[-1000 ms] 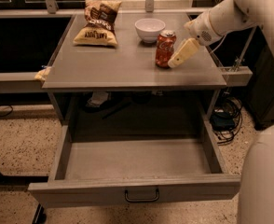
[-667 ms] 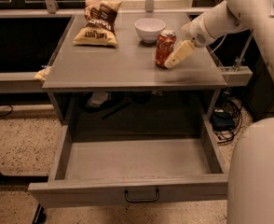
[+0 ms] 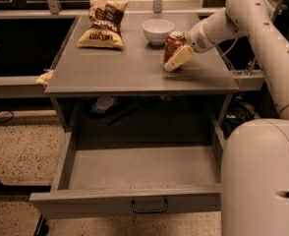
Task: Place coke can into top drawer
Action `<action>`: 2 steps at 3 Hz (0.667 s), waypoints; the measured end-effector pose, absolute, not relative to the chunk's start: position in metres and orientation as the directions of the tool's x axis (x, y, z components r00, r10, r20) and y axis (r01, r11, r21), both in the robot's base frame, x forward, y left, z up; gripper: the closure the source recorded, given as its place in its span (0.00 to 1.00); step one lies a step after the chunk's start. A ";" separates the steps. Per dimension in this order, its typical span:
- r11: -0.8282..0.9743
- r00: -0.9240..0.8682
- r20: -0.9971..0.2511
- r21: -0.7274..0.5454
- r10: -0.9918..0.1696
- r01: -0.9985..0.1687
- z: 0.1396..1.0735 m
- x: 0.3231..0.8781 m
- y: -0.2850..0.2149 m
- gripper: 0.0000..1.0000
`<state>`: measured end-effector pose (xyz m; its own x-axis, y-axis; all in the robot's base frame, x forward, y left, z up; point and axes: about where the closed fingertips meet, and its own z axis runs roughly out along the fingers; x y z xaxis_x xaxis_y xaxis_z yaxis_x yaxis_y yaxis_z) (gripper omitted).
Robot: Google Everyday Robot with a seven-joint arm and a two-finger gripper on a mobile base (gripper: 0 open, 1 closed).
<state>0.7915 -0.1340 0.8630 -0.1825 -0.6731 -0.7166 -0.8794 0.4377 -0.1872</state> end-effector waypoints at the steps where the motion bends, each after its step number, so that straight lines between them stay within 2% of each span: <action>1: 0.438 -0.183 -0.718 -0.186 -0.672 -0.880 0.862 0.792 -0.133 0.43; 2: 0.438 -0.183 -0.718 -0.186 -0.672 -0.880 0.862 0.792 -0.133 0.65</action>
Offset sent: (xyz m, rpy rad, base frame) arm 0.0009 0.0006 -0.0006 0.0015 0.0004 0.0003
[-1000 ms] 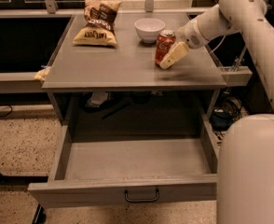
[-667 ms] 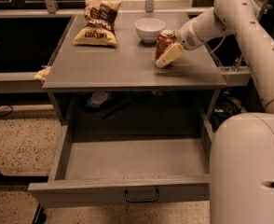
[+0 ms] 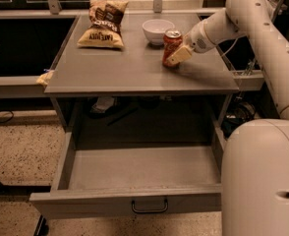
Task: Place coke can into top drawer
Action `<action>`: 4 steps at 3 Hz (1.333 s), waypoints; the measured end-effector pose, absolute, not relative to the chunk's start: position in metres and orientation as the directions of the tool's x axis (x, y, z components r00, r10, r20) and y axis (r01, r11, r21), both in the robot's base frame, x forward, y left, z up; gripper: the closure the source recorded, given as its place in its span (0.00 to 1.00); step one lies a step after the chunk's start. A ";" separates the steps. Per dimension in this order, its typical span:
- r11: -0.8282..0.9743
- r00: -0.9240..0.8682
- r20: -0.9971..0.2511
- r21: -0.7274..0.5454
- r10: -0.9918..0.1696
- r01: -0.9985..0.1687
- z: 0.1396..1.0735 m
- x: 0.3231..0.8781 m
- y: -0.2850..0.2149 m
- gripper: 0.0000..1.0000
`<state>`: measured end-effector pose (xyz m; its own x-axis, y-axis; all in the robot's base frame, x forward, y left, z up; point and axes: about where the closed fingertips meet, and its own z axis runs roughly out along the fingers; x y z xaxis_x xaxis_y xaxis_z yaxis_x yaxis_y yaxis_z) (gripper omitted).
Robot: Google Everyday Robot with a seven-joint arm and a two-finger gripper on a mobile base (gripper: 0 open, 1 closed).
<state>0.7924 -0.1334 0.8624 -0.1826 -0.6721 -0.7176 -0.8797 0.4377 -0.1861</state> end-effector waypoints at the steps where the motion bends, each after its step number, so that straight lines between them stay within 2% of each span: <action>1: 0.420 -0.171 -0.713 -0.187 -0.680 -0.888 0.865 0.786 -0.132 0.88; 2: 0.394 -0.148 -0.709 -0.196 -0.689 -0.898 0.873 0.773 -0.135 1.00; 4: 0.276 -0.045 -0.726 -0.203 -0.686 -0.940 0.906 0.706 -0.151 1.00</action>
Offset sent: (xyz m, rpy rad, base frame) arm -0.0417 -0.0111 0.0271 -0.0238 -0.0254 0.0718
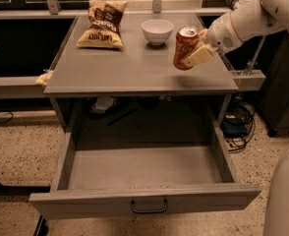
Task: Place coke can into top drawer
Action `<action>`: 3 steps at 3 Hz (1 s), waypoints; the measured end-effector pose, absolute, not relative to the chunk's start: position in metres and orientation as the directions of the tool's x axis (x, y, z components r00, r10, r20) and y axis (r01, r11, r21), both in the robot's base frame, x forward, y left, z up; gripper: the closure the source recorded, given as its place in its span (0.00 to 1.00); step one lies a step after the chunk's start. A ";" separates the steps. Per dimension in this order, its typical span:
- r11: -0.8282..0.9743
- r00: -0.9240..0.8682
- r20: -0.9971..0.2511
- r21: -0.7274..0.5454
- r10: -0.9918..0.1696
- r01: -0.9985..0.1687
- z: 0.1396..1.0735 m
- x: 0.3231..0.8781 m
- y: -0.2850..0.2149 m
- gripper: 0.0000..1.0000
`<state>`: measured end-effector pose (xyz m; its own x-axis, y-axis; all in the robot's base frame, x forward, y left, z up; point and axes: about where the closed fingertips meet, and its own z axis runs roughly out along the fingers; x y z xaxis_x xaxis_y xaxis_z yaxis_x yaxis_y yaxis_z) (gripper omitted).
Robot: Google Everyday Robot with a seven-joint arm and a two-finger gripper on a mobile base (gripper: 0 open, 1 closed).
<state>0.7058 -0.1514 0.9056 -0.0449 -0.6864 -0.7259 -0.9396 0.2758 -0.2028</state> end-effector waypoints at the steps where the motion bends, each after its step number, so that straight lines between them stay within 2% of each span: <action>1: 0.215 -0.021 -0.730 -0.173 -0.683 -0.961 0.918 0.660 -0.162 1.00; 3: 0.149 -0.088 -0.713 -0.023 -0.695 -0.989 0.920 0.565 -0.196 1.00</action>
Offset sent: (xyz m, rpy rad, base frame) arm -0.1791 -0.0612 0.0217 -0.0082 0.2224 0.1734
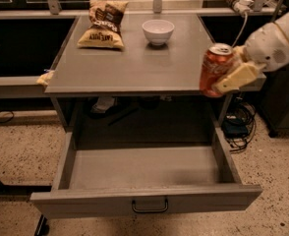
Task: Place coke can into top drawer
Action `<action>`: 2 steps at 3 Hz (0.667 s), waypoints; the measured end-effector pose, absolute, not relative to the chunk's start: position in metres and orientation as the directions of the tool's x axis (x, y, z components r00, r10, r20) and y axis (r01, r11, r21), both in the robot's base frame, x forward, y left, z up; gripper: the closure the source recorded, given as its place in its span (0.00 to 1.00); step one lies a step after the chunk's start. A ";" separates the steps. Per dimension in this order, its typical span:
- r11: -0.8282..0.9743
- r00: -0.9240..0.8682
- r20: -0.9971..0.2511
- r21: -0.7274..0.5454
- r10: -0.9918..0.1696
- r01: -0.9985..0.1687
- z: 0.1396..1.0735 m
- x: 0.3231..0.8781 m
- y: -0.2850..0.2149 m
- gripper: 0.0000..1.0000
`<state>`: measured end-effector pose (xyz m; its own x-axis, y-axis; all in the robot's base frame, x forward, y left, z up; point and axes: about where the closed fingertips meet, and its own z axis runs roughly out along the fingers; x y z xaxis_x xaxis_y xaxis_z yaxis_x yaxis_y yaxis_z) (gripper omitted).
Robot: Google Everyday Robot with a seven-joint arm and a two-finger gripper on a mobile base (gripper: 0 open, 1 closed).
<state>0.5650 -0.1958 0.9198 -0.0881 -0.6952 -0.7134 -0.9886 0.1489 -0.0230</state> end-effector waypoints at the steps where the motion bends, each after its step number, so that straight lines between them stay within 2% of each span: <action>1: 0.149 -0.090 -0.714 -0.020 -0.695 -0.989 0.916 0.567 -0.194 1.00; 2: 0.149 -0.100 -0.702 -0.009 -0.705 -0.989 0.902 0.569 -0.196 1.00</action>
Offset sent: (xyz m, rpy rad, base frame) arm -0.0022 -0.0075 -0.0350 -0.0450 0.0521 0.0143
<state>0.5693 -0.1960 0.9021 -0.0995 -0.7055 -0.7017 -0.9888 0.1487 -0.0093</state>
